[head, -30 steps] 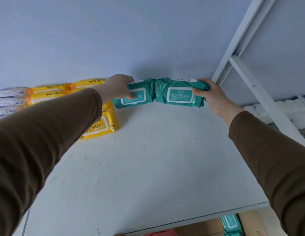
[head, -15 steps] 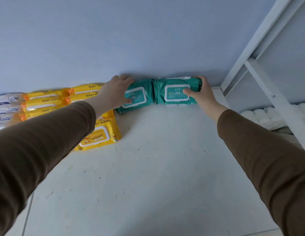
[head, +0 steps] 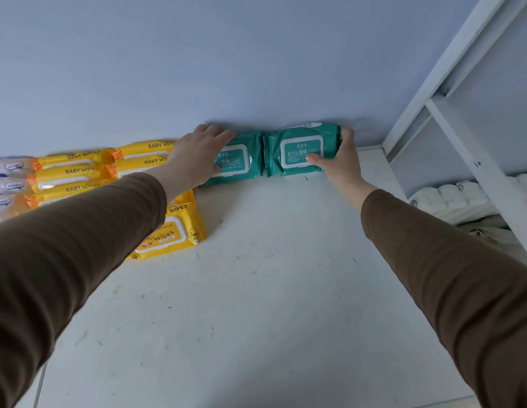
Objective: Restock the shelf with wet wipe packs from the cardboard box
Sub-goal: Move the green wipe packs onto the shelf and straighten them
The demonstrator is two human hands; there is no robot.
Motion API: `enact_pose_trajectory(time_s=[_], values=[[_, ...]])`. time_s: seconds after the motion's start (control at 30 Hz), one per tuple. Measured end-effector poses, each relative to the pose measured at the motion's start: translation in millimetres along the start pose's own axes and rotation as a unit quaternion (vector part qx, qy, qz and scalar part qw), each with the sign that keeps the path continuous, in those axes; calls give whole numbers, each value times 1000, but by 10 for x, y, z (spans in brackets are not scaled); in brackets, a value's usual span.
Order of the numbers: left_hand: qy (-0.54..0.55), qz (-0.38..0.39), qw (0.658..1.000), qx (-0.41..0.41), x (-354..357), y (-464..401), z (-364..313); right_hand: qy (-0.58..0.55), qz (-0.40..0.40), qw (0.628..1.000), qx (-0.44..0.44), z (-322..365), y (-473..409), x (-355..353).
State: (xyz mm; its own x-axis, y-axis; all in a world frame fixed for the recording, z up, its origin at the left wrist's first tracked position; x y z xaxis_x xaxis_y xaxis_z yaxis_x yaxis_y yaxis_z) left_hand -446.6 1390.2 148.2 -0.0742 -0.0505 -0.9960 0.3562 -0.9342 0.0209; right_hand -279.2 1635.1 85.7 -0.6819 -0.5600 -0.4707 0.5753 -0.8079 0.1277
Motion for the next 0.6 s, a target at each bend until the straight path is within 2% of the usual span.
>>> enact_pose_trajectory(time_s=[0.23,0.43,0.6], values=[[-2,-20,1000,-17,-35,21,-48,40,-30,999,22,32,15,20],[17,-104,994,-35,-102,210,-196,148,-84,985,33,22,372,-79],[97,-91,991,-4,-43,502,-640,175,-48,983,6,-39,1044,-131]])
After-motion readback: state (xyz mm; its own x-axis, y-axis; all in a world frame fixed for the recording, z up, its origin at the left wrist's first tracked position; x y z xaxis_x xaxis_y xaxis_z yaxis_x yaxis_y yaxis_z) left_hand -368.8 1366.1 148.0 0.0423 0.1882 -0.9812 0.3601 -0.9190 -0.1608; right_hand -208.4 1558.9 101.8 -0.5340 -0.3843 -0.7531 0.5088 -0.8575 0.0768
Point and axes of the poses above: each hand's wrist, its own y-axis away from the middle knuckle, its own x-axis out of the palm, z = x × y, the point moved 7 cm from there along -y, towards the middle knuckle, and after that the axes turned 11 degrees about x, right-handed, at the moved point
